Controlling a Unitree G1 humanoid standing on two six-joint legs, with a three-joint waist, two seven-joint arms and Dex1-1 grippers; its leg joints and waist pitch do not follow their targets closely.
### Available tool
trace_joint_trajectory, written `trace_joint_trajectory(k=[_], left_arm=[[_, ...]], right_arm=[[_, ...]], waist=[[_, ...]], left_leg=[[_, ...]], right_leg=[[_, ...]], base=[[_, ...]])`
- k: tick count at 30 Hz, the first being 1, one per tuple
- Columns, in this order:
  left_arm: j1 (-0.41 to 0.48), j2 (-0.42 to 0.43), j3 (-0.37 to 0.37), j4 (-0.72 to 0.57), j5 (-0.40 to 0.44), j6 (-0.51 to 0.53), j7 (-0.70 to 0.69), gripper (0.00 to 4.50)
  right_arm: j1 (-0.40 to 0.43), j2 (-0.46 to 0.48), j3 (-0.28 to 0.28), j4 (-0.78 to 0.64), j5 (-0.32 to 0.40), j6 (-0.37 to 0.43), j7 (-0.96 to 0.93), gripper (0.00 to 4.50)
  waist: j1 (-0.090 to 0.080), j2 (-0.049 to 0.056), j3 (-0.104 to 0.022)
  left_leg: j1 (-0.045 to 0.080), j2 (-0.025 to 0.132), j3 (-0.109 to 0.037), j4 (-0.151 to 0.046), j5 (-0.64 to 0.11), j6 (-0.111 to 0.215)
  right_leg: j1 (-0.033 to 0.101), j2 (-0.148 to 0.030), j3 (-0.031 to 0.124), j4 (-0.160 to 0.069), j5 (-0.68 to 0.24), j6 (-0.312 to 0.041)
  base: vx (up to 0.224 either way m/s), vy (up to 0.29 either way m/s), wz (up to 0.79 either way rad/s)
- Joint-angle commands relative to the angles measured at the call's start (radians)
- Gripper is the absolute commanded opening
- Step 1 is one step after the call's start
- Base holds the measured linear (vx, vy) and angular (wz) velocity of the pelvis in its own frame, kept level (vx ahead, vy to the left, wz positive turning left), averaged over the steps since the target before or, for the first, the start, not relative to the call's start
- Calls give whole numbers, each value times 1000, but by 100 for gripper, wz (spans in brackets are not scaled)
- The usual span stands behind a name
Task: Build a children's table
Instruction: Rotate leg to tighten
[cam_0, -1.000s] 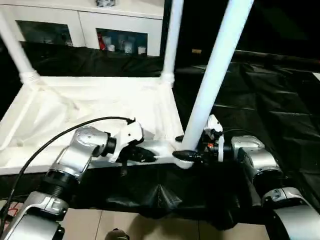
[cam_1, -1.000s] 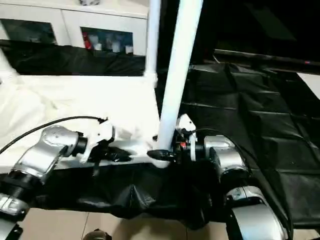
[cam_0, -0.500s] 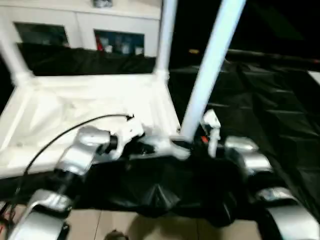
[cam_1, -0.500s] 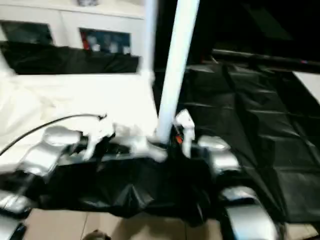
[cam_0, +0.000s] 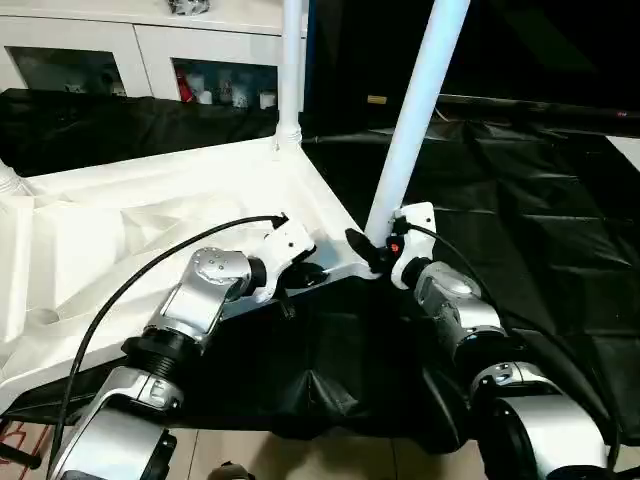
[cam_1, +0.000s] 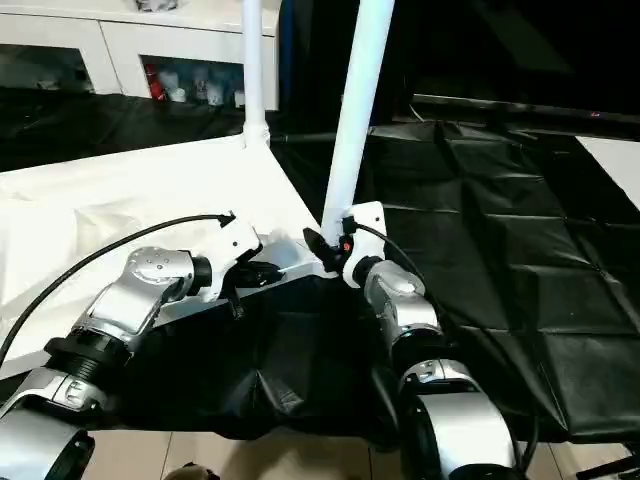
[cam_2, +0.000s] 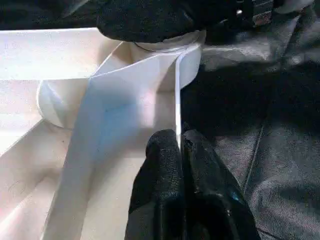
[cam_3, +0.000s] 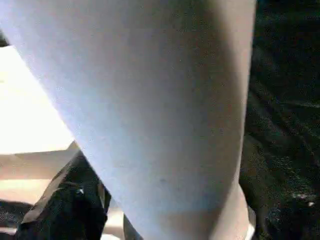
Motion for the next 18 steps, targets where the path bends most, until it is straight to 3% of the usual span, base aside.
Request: trace_joint_trajectory(k=[1, 8, 18], left_arm=[[-5, -44, -31, -111, -87, -57, -83, 0], [22, 38, -46, -141, -109, -77, -215, 0], [27, 106, -42, -143, -115, -83, -317, 0]], right_arm=[[-18, 38, 86, 12, -20, 13, 147, 367], [50, -67, 170, -109, -10, 18, 522, 367], [92, -179, 259, -190, -14, 87, 817, 367]], waist=[[0, 8, -71], [7, 10, -71], [32, 9, -66]], left_leg=[[6, 7, 5, -59, -226, 24], [6, 9, 10, -53, -193, 64], [12, 13, 9, -57, -249, 39]], right_leg=[[57, -50, 40, -73, -138, -215], [59, -44, 38, -65, -58, -244], [52, -49, 39, -76, -191, -225]], base=[[0, 0, 0], [0, 0, 0], [0, 0, 0]])
